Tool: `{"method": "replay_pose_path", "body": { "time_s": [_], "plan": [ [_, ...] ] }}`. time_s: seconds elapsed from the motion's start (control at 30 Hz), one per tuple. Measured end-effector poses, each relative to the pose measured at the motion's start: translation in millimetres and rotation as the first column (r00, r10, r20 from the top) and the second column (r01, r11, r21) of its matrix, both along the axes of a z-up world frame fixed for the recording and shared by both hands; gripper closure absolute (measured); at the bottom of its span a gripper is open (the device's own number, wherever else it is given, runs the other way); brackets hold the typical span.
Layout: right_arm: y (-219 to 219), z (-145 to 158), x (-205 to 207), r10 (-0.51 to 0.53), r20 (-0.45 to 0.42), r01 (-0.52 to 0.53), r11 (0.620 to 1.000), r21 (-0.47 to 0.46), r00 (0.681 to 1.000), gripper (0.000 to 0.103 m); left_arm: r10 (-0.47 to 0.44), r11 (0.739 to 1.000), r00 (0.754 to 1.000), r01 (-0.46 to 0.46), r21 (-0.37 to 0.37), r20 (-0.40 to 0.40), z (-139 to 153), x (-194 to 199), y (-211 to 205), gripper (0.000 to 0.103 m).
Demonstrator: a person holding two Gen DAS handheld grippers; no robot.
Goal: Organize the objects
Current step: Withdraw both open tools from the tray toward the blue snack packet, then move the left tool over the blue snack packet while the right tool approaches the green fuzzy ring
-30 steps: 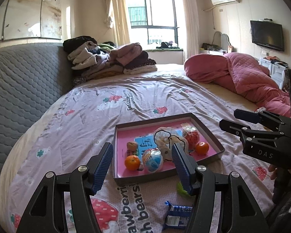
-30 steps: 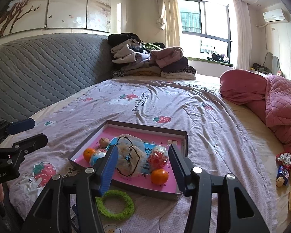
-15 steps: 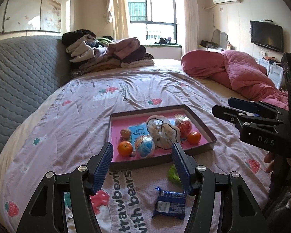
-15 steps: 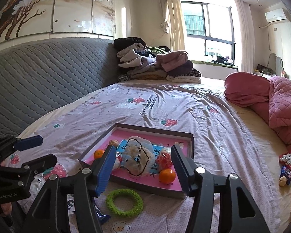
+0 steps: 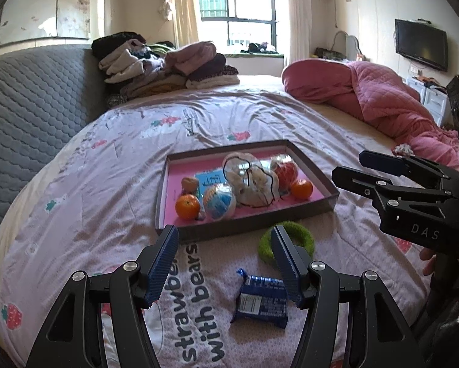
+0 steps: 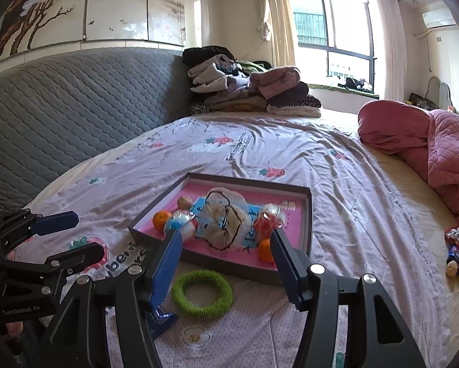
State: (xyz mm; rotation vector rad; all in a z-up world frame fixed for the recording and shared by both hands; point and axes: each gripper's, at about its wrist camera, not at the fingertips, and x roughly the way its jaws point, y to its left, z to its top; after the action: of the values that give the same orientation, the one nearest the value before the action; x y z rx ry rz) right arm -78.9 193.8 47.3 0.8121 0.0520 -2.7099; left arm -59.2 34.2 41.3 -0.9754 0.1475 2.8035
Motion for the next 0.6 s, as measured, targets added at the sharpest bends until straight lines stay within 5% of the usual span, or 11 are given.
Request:
{"method": "replay_pose_path", "body": {
  "time_s": [0.6],
  "plan": [
    [-11, -43, -9, 0.02, 0.138, -0.031, 0.997, 0.073, 0.99, 0.044, -0.061, 0.998, 0.989, 0.06, 0.013, 0.136, -45, -1, 11, 0.039]
  ]
}}
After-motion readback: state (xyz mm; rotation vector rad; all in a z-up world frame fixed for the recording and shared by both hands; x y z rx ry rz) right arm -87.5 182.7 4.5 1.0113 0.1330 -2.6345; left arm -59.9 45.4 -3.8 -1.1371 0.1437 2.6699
